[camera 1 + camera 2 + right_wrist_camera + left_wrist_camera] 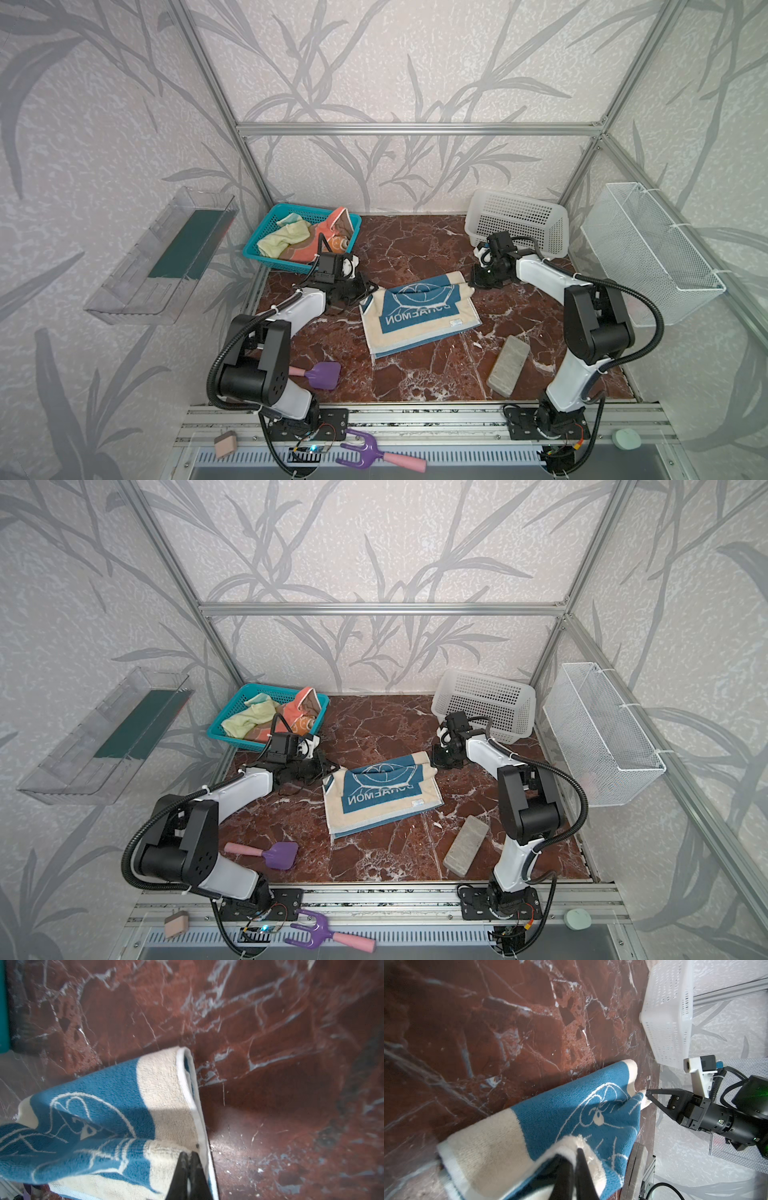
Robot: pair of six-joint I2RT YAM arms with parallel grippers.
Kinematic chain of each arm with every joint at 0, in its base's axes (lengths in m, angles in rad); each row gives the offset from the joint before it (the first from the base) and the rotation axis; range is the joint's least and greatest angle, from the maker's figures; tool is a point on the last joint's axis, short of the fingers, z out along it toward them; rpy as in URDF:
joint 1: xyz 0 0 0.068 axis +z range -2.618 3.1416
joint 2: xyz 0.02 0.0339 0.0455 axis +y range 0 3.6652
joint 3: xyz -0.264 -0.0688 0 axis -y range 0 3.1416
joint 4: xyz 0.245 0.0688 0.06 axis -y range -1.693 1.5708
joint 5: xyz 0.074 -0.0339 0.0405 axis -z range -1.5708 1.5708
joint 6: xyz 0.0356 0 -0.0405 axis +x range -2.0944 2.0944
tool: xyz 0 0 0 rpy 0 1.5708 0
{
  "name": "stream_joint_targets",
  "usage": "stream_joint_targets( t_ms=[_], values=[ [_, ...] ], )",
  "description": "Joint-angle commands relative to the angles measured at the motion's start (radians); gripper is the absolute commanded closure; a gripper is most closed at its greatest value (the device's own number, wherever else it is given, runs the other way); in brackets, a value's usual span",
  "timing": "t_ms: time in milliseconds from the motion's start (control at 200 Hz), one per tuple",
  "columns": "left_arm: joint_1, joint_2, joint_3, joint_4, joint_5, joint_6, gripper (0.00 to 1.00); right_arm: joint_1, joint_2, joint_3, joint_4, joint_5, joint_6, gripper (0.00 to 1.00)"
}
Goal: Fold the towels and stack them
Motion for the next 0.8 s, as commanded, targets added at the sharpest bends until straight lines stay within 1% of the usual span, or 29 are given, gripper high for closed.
stream_joint_targets(
  t_ms=[0, 165, 265, 400, 485, 525, 560, 595, 605, 620, 640, 655, 715, 795],
  values=[
    [0.002, -0.073, -0.012, -0.106, -0.019, 0.058, 1.0, -0.002, -0.078, -0.002, -0.112, 0.021, -0.06, 1.0],
    [-0.006, -0.254, -0.157, -0.155, -0.065, 0.022, 1.0, -0.002, -0.159, -0.084, -0.147, -0.008, -0.077, 1.0],
    [-0.029, -0.361, -0.259, -0.157, -0.087, -0.02, 1.0, -0.002, -0.195, -0.141, -0.159, -0.029, -0.077, 1.0],
    [-0.082, -0.447, -0.362, -0.126, -0.128, -0.071, 1.0, 0.003, -0.226, -0.225, -0.151, -0.061, -0.062, 1.0],
    [-0.095, -0.478, -0.403, -0.112, -0.151, -0.085, 1.0, 0.006, -0.239, -0.27, -0.15, -0.075, -0.048, 1.0],
    [-0.097, -0.491, -0.414, -0.116, -0.158, -0.088, 0.92, 0.009, -0.25, -0.286, -0.153, -0.081, -0.039, 1.0],
    [-0.097, -0.506, -0.417, -0.133, -0.164, -0.085, 0.85, 0.013, -0.267, -0.297, -0.159, -0.088, -0.034, 0.96],
    [-0.097, -0.524, -0.414, -0.162, -0.179, -0.078, 0.78, 0.018, -0.288, -0.306, -0.169, -0.095, -0.029, 0.89],
    [-0.097, -0.531, -0.413, -0.169, -0.185, -0.075, 0.74, 0.02, -0.293, -0.308, -0.172, -0.098, -0.028, 0.87],
    [-0.097, -0.539, -0.411, -0.182, -0.191, -0.074, 0.7, 0.022, -0.302, -0.31, -0.179, -0.101, -0.025, 0.83],
    [-0.096, -0.551, -0.41, -0.198, -0.199, -0.071, 0.66, 0.025, -0.319, -0.312, -0.193, -0.102, -0.023, 0.74],
    [-0.096, -0.561, -0.408, -0.21, -0.207, -0.069, 0.64, 0.027, -0.327, -0.311, -0.197, -0.102, -0.023, 0.71],
    [-0.096, -0.605, -0.401, -0.247, -0.235, -0.06, 0.61, 0.031, -0.368, -0.308, -0.24, -0.099, -0.022, 0.62],
    [-0.096, -0.67, -0.399, -0.283, -0.28, -0.06, 0.61, 0.031, -0.422, -0.291, -0.293, -0.067, -0.026, 0.58]
  ],
)
